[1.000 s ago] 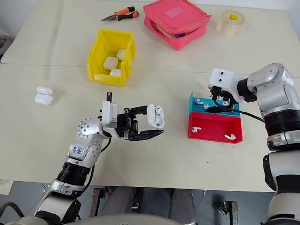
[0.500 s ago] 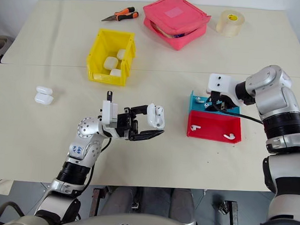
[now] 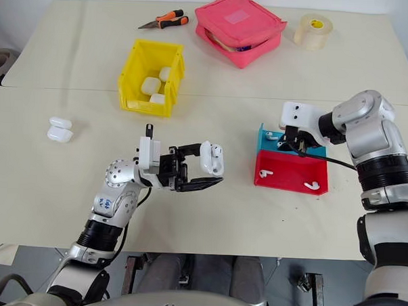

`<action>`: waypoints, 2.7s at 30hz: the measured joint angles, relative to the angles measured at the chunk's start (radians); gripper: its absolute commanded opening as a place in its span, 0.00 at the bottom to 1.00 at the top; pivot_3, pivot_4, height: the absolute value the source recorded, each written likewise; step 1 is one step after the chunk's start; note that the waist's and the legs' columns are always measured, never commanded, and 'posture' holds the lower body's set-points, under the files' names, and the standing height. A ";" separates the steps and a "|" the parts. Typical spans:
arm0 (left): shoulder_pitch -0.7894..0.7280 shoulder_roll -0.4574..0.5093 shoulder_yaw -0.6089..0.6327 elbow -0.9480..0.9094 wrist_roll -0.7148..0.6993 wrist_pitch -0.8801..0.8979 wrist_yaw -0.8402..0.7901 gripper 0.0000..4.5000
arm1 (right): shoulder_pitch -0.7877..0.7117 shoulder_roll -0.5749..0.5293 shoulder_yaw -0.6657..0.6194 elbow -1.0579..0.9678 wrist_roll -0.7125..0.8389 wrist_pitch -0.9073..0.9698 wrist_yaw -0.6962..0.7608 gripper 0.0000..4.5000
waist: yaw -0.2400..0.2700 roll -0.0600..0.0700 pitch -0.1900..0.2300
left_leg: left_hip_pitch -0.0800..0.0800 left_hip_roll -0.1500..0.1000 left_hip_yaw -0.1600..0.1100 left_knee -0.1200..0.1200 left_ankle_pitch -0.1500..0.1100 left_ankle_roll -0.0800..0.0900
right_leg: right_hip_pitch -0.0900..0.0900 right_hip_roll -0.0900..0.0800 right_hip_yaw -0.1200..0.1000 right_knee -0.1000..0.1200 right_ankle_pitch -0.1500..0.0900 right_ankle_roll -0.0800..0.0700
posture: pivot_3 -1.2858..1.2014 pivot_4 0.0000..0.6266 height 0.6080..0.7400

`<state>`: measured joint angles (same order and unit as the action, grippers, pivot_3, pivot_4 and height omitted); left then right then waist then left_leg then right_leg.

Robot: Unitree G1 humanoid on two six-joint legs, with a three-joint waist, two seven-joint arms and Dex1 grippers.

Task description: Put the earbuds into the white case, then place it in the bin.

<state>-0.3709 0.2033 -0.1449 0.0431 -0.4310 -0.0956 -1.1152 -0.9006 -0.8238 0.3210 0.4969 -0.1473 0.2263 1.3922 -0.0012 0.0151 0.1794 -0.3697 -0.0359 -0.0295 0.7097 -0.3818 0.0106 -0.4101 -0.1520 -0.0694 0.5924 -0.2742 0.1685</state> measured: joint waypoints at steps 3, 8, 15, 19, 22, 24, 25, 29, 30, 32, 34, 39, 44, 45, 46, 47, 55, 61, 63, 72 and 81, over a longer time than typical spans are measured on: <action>-0.017 -0.004 0.001 0.004 0.000 0.000 0.000 0.61 | 0.042 -0.016 -0.023 -0.061 0.014 0.029 -0.008 0.12 | 0.001 0.000 0.000 | 0.000 0.000 0.000 0.000 0.000 0.000 | 0.000 0.000 0.000 0.000 0.000 0.000 | 0.52 0.24 1.00; -0.044 -0.017 0.002 0.021 -0.002 0.000 -0.001 0.61 | 0.108 -0.080 -0.150 -0.205 0.099 0.132 -0.032 0.12 | 0.002 0.000 0.000 | -0.001 0.000 0.000 0.001 0.000 0.000 | 0.000 0.000 0.000 0.000 0.000 0.000 | 0.52 0.24 1.00; -0.089 -0.027 0.009 0.085 -0.002 -0.004 -0.020 0.61 | 0.294 -0.017 -0.483 -0.540 0.401 0.407 -0.146 0.12 | 0.003 0.000 0.000 | -0.001 0.000 0.000 0.001 0.000 0.000 | 0.000 0.000 0.000 0.001 0.000 0.000 | 0.52 0.24 1.00; -0.093 -0.027 0.011 0.093 -0.005 -0.003 -0.027 0.61 | 0.419 0.115 -0.581 -0.733 0.594 0.579 -0.268 0.12 | 0.004 0.000 0.000 | -0.001 0.000 -0.001 0.002 0.000 0.000 | 0.000 0.000 0.001 0.003 0.000 0.000 | 0.52 0.24 1.00; -0.098 -0.027 0.014 0.095 -0.011 0.001 -0.032 0.61 | 0.451 0.254 -0.691 -0.866 0.811 0.731 -0.401 0.12 | 0.004 0.000 0.000 | 0.000 0.000 -0.009 0.003 0.000 0.000 | 0.000 0.000 0.001 0.003 0.000 0.000 | 0.52 0.24 1.00; -0.111 -0.028 0.014 0.108 -0.012 0.006 -0.032 0.61 | 0.471 0.349 -0.755 -0.943 0.995 0.814 -0.512 0.12 | 0.005 0.000 0.000 | 0.000 -0.001 -0.011 0.003 0.000 0.000 | 0.000 0.000 0.001 0.003 0.000 0.000 | 0.52 0.24 1.00; -0.118 -0.028 0.016 0.117 -0.012 0.008 -0.032 0.61 | 0.483 0.379 -0.769 -0.967 1.062 0.832 -0.558 0.12 | 0.006 0.000 0.000 | 0.000 -0.001 -0.011 0.003 0.000 0.000 | 0.000 0.000 0.001 0.004 0.000 0.000 | 0.52 0.24 1.00; -0.133 -0.032 0.019 0.131 -0.013 0.011 -0.032 0.61 | 0.561 0.487 -0.795 -1.033 1.317 0.846 -0.769 0.12 | 0.005 0.000 0.000 | 0.000 -0.002 -0.011 0.003 0.000 0.000 | 0.000 -0.001 0.001 0.004 0.000 0.000 | 0.52 0.24 1.00; -0.134 -0.033 0.019 0.131 -0.013 0.012 -0.032 0.61 | 0.578 0.486 -0.793 -1.049 1.347 0.842 -0.798 0.12 | 0.005 0.000 0.000 | 0.000 -0.002 -0.011 0.003 0.000 0.000 | 0.000 -0.001 0.001 0.004 0.000 0.000 | 0.52 0.24 1.00; -0.138 -0.036 0.020 0.132 -0.013 0.021 -0.031 0.61 | 0.629 0.486 -0.762 -1.086 1.376 0.819 -0.836 0.12 | 0.004 0.000 0.000 | 0.000 -0.002 -0.011 0.003 0.000 0.000 | 0.000 0.000 0.001 0.004 0.000 0.000 | 0.52 0.24 1.00; -0.144 -0.040 0.020 0.133 -0.013 0.028 -0.031 0.61 | 0.674 0.489 -0.722 -1.090 1.380 0.796 -0.858 0.12 | 0.001 0.000 0.000 | 0.000 -0.002 -0.010 0.003 0.000 0.000 | 0.000 0.000 0.002 0.004 0.000 0.000 | 0.52 0.24 1.00; -0.152 -0.048 0.019 0.133 -0.013 0.039 -0.032 0.61 | 0.723 0.491 -0.645 -1.090 1.345 0.707 -0.867 0.12 | 0.000 0.000 0.000 | 0.001 -0.002 -0.010 0.003 0.000 0.000 | 0.000 0.000 0.002 0.005 0.000 0.000 | 0.52 0.24 1.00; -0.152 -0.048 0.019 0.133 -0.013 0.052 -0.032 0.61 | 0.752 0.487 -0.596 -1.089 1.311 0.626 -0.860 0.12 | 0.001 0.000 0.000 | 0.000 -0.002 -0.010 0.003 0.000 0.000 | 0.000 0.000 0.002 0.005 0.000 0.000 | 0.52 0.24 1.00; -0.152 -0.048 0.019 0.133 -0.013 0.054 -0.031 0.61 | 0.757 0.486 -0.589 -1.089 1.307 0.616 -0.857 0.12 | 0.001 0.000 0.000 | 0.001 -0.002 -0.010 0.003 0.000 0.000 | 0.000 0.000 0.002 0.005 0.000 0.000 | 0.52 0.24 1.00; -0.152 -0.048 0.019 0.133 -0.013 0.055 -0.031 0.61 | 0.764 0.480 -0.580 -1.089 1.306 0.602 -0.852 0.12 | 0.001 0.000 0.000 | 0.001 -0.002 -0.010 0.003 0.000 0.000 | 0.000 0.000 0.002 0.005 0.000 0.000 | 0.52 0.24 1.00; -0.152 -0.048 0.019 0.133 -0.013 0.059 -0.030 0.61 | 0.769 0.475 -0.572 -1.088 1.306 0.595 -0.848 0.12 | 0.001 0.000 0.000 | 0.001 -0.002 -0.010 0.003 0.000 0.000 | 0.000 0.000 0.002 0.005 0.000 0.000 | 0.52 0.24 1.00; -0.149 -0.048 0.014 0.133 -0.012 0.085 -0.034 0.61 | 0.808 0.434 -0.526 -1.087 1.284 0.529 -0.816 0.12 | 0.001 0.000 0.000 | 0.001 -0.002 -0.010 0.003 0.000 0.000 | 0.000 0.000 0.002 0.005 0.000 0.000 | 0.52 0.24 1.00; -0.149 -0.047 0.016 0.158 -0.010 0.108 -0.023 0.61 | 0.811 0.408 -0.473 -1.085 1.169 0.450 -0.810 0.19 | 0.003 0.000 0.000 | 0.000 -0.002 -0.010 0.003 0.000 0.000 | 0.000 0.000 0.002 0.004 0.000 0.000 | 0.52 0.24 1.00; -0.150 -0.047 0.020 0.160 -0.010 0.109 -0.022 0.61 | 0.811 0.404 -0.473 -1.079 1.165 0.447 -0.810 0.32 | 0.002 0.000 0.000 | 0.000 -0.002 -0.010 0.003 0.000 0.000 | 0.000 0.000 0.002 0.004 0.000 0.000 | 0.52 0.24 1.00; -0.166 -0.029 0.045 0.124 -0.032 0.121 -0.023 0.61 | 0.809 0.334 -0.500 -1.055 1.194 0.472 -0.784 0.76 | 0.003 0.000 0.000 | 0.001 -0.002 -0.010 0.003 0.000 0.001 | 0.000 0.000 0.002 0.004 0.000 0.000 | 0.52 0.24 1.00; -0.181 0.152 0.015 0.114 0.083 0.154 -0.016 0.61 | 0.864 0.159 -0.589 -1.047 1.185 0.474 -0.699 0.40 | 0.005 0.000 0.000 | 0.001 -0.002 -0.009 0.003 0.000 0.001 | 0.001 0.000 0.002 0.004 0.000 0.000 | 0.52 0.24 1.00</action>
<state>-0.5521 0.3550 -0.1303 0.1574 -0.3477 0.0579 -1.1310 -0.0366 -0.6644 -0.2678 -0.5501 1.0373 0.7002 0.6931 0.0040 0.0154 0.1792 -0.3692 -0.0377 -0.0381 0.7130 -0.3821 0.0113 -0.4094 -0.1518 -0.0676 0.5968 -0.2740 0.1683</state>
